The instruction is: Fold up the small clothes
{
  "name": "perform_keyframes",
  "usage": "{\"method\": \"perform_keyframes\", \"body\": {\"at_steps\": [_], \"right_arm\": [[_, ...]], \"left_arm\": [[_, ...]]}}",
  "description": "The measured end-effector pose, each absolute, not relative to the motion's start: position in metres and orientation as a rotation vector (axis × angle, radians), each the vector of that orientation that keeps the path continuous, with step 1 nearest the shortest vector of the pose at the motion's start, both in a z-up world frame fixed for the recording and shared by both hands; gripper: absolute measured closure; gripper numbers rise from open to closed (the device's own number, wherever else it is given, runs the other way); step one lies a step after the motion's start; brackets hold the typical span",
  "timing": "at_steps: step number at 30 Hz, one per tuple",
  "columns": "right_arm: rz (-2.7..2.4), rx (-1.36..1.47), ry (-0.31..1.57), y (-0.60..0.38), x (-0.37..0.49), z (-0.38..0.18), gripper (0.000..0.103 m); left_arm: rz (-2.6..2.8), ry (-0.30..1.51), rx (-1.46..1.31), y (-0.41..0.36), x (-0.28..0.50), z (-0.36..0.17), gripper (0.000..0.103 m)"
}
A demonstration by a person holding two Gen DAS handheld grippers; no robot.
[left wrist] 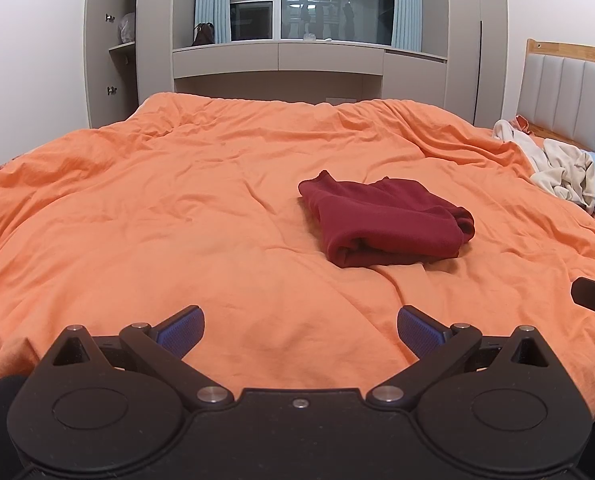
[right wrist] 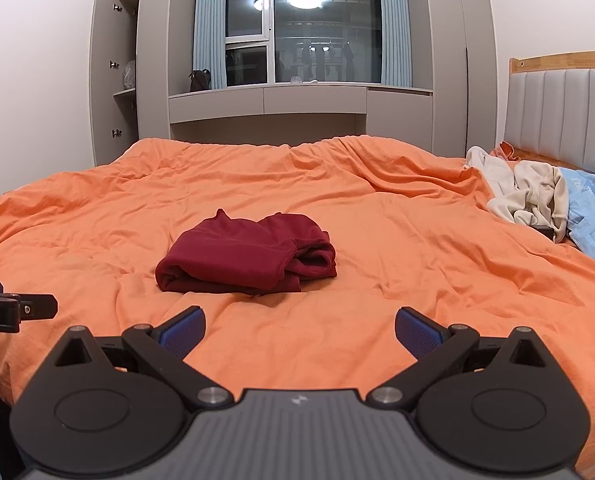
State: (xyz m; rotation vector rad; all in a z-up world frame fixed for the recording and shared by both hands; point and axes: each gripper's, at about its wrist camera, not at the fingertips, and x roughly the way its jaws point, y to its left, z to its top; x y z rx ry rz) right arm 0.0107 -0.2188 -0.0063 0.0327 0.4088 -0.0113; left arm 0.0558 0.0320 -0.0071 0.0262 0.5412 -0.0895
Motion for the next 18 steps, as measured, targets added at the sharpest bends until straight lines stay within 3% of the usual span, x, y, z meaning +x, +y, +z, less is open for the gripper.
{"method": "perform_keyframes", "body": {"at_steps": [18], "right_arm": [[-0.010,0.035,0.412,-0.2192,0.0096,-0.0080,0.000]], "left_arm": [[-0.088,0.547,0.028,0.0330,0.0559,-0.0105,0.001]]}}
